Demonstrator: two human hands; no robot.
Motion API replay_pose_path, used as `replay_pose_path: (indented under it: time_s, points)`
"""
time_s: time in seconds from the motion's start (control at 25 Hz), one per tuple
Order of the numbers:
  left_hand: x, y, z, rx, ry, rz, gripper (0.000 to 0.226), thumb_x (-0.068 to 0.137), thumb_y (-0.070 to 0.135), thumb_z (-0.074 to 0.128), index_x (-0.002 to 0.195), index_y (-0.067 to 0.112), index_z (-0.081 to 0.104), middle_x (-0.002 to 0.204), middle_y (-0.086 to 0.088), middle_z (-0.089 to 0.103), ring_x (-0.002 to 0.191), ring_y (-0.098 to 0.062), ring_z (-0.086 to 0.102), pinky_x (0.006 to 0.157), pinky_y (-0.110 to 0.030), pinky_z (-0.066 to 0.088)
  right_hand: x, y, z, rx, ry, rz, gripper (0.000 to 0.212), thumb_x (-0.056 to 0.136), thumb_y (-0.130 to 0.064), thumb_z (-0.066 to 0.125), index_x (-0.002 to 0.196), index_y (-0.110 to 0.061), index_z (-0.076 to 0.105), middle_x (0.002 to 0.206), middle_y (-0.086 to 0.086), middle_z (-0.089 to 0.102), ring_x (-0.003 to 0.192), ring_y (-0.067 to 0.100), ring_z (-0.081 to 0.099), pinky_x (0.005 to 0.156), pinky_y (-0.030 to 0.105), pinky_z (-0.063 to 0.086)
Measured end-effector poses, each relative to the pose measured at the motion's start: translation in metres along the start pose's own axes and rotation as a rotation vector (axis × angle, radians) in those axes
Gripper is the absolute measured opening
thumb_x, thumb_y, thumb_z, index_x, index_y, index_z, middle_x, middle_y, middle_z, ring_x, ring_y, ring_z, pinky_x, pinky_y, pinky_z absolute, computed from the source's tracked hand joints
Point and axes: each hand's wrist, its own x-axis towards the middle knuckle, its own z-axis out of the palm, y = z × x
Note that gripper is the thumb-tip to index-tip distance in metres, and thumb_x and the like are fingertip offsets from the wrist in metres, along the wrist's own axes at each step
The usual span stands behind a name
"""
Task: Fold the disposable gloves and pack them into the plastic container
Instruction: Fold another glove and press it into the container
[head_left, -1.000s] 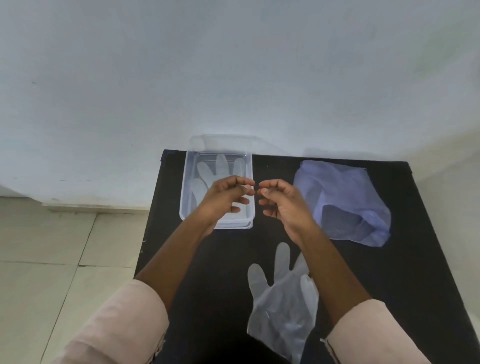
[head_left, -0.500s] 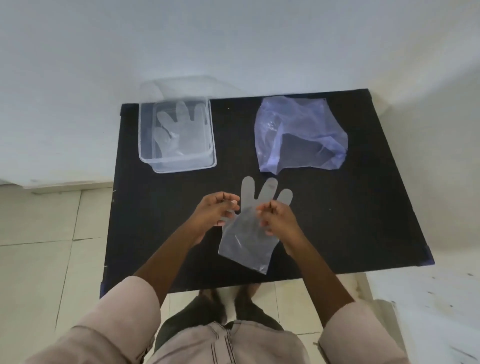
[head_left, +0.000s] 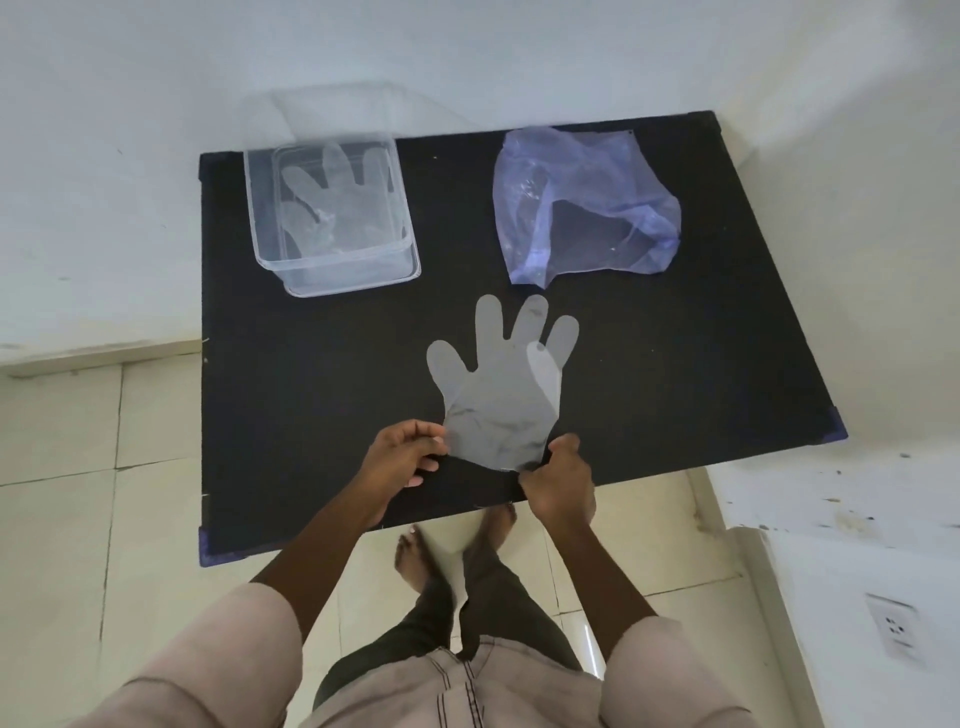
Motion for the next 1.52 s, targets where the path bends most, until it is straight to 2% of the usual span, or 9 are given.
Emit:
replay_pose_path:
  time_s: [0.28,0.4,0.6,0.72,0.88,1.0,1.2,1.4,1.52]
  points:
    - [-0.003,-0.033,-0.003,0.416,0.095,0.244,0.018,0.087,0.007,0.066,0.1,0.019,0.068,0.097,-0.001,0.066,0.086,-0.019,0.064,0.079,-0.035,0.055,-0.009,0.006,0.002,0.44,0.002,0.063,0.035,0.078,-0.015,0.074,0.102,-0.016,0.05,0.094,0.002,0.062,0.075,0.015,0.059,0.053,0.018,0.047]
    - [-0.003,-0.04,0.002,0.464,0.146,0.28,0.026,0.085,0.006,0.068,0.106,0.021,0.064,0.101,0.0,0.062,0.086,-0.019,0.063,0.08,-0.04,0.057,-0.013,0.013,0.0,0.272,0.042,-0.039,0.023,0.082,-0.023,0.073,0.093,-0.017,0.054,0.088,-0.002,0.061,0.077,0.016,0.061,0.06,0.019,0.045]
    - [0.004,-0.03,0.007,0.388,0.22,0.175,0.025,0.088,0.018,0.067,0.113,0.016,0.066,0.098,-0.003,0.07,0.089,-0.02,0.067,0.086,-0.04,0.056,-0.018,0.021,0.008,0.026,0.117,-0.113,0.029,0.078,-0.034,0.075,0.094,-0.018,0.057,0.091,-0.001,0.064,0.079,0.014,0.06,0.068,0.025,0.046]
    - [0.007,-0.012,0.01,0.286,0.213,0.035,0.014,0.087,0.024,0.064,0.083,0.014,0.072,0.086,-0.008,0.075,0.07,-0.021,0.069,0.07,-0.036,0.06,-0.019,0.025,0.014,0.015,0.094,-0.11,0.029,0.078,-0.032,0.076,0.096,-0.018,0.058,0.096,0.0,0.068,0.081,0.015,0.062,0.068,0.025,0.047]
    - [0.011,0.009,0.013,0.185,0.155,-0.128,0.019,0.083,0.027,0.069,0.085,0.008,0.071,0.078,-0.005,0.075,0.056,-0.016,0.063,0.051,-0.024,0.048,-0.019,0.025,0.013,0.039,0.071,-0.15,0.03,0.076,-0.031,0.077,0.096,-0.022,0.057,0.097,-0.002,0.068,0.084,0.013,0.064,0.073,0.025,0.051]
    - [0.011,0.019,0.014,0.095,0.138,-0.198,0.021,0.08,0.021,0.068,0.09,0.003,0.072,0.073,-0.004,0.074,0.052,-0.015,0.056,0.051,-0.022,0.04,-0.02,0.025,0.011,0.048,0.03,-0.283,0.039,0.074,-0.034,0.079,0.102,-0.022,0.056,0.104,-0.002,0.064,0.092,0.015,0.063,0.081,0.03,0.056]
    - [0.002,0.044,0.017,-0.151,0.025,-0.264,0.013,0.082,0.022,0.067,0.081,0.01,0.072,0.067,0.0,0.067,0.051,-0.011,0.048,0.054,-0.024,0.036,-0.018,0.002,0.013,-0.2,0.245,-0.549,0.063,0.065,-0.051,0.078,0.115,-0.021,0.054,0.118,0.004,0.058,0.107,0.023,0.053,0.089,0.039,0.049]
    - [-0.002,0.056,0.015,-0.263,-0.017,-0.232,0.016,0.085,0.025,0.066,0.086,0.012,0.073,0.068,0.002,0.068,0.052,-0.009,0.054,0.053,-0.024,0.042,-0.003,-0.023,0.004,-0.193,0.29,-0.552,0.018,0.086,-0.032,0.063,0.099,-0.019,0.064,0.105,0.003,0.064,0.101,0.023,0.056,0.087,0.036,0.046]
    - [0.0,0.046,0.01,-0.176,0.138,0.017,0.013,0.086,0.025,0.069,0.093,0.015,0.071,0.084,-0.003,0.069,0.063,-0.012,0.057,0.06,-0.026,0.049,0.008,-0.028,-0.011,-0.095,0.222,-0.544,0.015,0.088,-0.031,0.062,0.094,-0.018,0.068,0.103,0.002,0.068,0.099,0.02,0.059,0.091,0.034,0.046]
